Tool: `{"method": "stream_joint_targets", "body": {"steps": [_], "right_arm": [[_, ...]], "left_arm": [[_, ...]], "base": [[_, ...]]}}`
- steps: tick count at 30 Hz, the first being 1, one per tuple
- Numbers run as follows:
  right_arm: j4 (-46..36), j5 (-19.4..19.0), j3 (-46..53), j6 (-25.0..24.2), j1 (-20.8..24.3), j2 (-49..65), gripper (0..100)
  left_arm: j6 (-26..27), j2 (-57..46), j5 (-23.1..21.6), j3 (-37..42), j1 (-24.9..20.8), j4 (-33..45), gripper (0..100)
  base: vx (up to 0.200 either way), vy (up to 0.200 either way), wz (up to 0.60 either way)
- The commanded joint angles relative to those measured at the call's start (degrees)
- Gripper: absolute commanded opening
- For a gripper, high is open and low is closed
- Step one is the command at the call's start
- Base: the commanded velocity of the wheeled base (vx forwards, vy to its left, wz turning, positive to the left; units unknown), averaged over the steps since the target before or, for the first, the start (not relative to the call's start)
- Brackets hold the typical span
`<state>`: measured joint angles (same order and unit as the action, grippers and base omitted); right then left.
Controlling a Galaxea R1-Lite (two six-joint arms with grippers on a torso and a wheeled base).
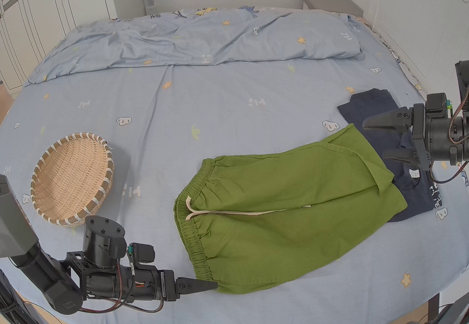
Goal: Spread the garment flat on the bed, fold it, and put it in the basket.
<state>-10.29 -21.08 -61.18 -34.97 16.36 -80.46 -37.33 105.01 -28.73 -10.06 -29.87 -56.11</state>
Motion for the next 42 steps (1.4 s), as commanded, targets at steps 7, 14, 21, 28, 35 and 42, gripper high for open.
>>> {"method": "stream_joint_targets", "body": {"steps": [7,14,21,28,35,42], "right_arm": [[0.1,0.0,-0.2,0.0,-0.2,0.5,100],[0.1,0.0,-0.2,0.0,-0.5,1.3,100],[0.2,0.0,-0.1,0.0,-0.8,1.0,100],[0.2,0.0,-0.1,0.0,-0.8,1.3,100],[0.1,-0.1,0.0,0.0,-0.8,1.0,100],[-0.5,-0.5,-0.1,0.1,-0.7,1.2,100]], "left_arm": [[-1.3,12.9,0.1,0.7,-0.3,-13.4,100],[-4.0,16.3,0.1,1.2,-0.3,-20.1,100],[-4.0,15.9,0.1,1.2,-0.4,-20.4,100],[-5.8,16.2,0.1,0.7,-0.4,-20.5,0],[-6.4,14.8,-0.1,2.0,0.1,-20.4,0],[-10.1,5.8,-2.5,4.1,3.2,-18.9,0]], "base": [[0.0,0.0,0.0],[0.0,0.0,0.0],[0.0,0.0,0.0],[0.0,0.0,0.0],[0.0,0.0,0.0],[0.0,0.0,0.0]]}}
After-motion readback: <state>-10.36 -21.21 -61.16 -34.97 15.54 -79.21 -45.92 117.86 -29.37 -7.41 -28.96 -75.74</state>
